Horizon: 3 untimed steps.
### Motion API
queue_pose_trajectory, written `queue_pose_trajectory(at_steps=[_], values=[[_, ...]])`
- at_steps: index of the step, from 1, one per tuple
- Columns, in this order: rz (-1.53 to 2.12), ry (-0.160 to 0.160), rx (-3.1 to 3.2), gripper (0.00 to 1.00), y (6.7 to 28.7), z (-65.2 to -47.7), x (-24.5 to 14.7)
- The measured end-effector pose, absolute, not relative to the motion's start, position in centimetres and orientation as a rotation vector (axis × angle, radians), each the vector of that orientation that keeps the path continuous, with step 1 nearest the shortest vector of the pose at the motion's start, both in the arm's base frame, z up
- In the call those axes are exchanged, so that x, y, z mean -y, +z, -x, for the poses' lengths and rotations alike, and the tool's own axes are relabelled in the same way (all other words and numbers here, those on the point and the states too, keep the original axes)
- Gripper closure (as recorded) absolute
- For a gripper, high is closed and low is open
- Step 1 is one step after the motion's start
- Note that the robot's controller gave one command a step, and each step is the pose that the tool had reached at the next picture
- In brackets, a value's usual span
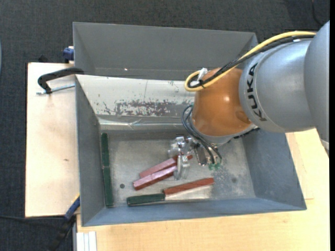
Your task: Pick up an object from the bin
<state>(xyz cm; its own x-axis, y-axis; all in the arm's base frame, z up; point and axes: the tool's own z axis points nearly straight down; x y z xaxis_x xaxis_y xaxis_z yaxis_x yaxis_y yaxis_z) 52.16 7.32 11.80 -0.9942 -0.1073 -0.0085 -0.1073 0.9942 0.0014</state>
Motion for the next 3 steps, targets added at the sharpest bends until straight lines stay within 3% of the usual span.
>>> queue_pose_trajectory(at_steps=[1, 2, 3], values=[[0.148, 0.003, -3.135, 1.0, 7.7, -55.0, -4.1], [0.135, 0.003, -3.134, 1.0, 16.7, -55.2, -8.0], [0.135, 0.003, -3.134, 0.0, 16.7, -55.2, -8.0]])
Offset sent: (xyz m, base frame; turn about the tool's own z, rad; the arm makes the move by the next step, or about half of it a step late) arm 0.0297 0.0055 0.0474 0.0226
